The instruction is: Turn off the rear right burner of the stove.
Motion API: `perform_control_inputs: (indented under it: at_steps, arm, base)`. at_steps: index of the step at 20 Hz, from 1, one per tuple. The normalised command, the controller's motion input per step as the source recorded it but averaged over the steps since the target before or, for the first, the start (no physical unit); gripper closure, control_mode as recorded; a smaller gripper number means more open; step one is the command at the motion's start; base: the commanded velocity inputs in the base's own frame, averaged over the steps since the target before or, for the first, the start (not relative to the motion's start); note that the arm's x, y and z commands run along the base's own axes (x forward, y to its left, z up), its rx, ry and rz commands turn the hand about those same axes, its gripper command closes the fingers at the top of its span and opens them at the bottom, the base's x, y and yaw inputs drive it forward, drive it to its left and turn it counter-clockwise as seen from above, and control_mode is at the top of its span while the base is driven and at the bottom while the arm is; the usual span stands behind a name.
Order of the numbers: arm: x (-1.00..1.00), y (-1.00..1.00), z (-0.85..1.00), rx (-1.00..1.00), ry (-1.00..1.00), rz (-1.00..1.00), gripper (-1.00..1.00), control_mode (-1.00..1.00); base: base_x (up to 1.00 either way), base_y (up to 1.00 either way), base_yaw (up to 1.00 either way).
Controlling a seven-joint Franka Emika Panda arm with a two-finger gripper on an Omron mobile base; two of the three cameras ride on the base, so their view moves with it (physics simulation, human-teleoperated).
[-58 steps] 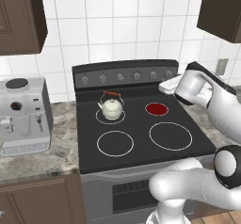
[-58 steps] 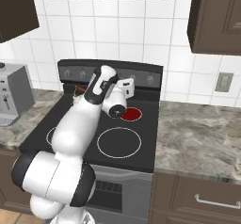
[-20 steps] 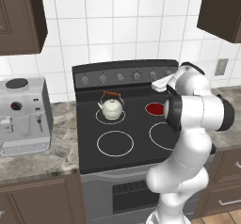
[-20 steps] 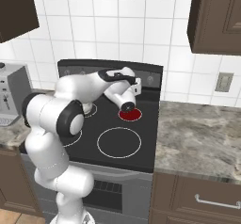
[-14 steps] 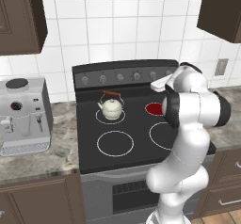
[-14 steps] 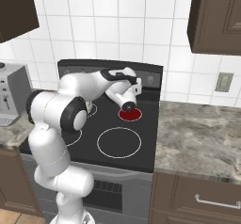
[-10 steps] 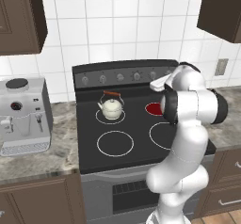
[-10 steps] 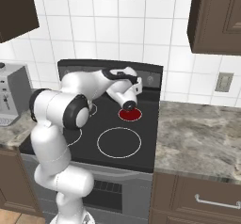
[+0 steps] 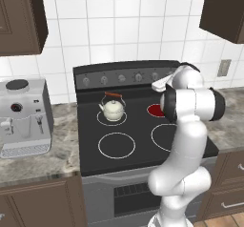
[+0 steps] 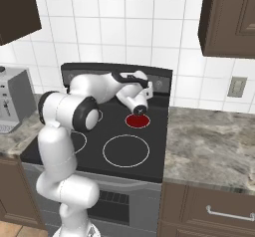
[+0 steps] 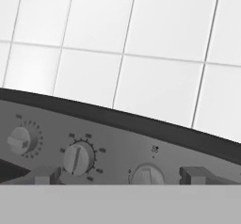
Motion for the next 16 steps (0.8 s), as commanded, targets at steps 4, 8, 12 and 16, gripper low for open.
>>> perform_control_inputs:
  at_steps: [4, 8, 12, 16]
  arm:
    - [0.21, -0.04, -0.1, -0.02, 0.0, 0.0, -1.0, -1.0]
    - [0.29, 0.0, -0.12, -0.01, 0.0, 0.0, -1.0, -1.0]
    - [0.31, 0.0, -0.18, -0.01, 0.0, 0.0, -1.0, -1.0]
    - [0.29, 0.0, -0.14, -0.01, 0.0, 0.0, -1.0, -1.0]
  base:
    - [0.0, 0.0, 0.0]
    - [0.0, 0.0, 0.0]
    - [0.0, 0.0, 0.0]
    - [0.0, 0.0, 0.0]
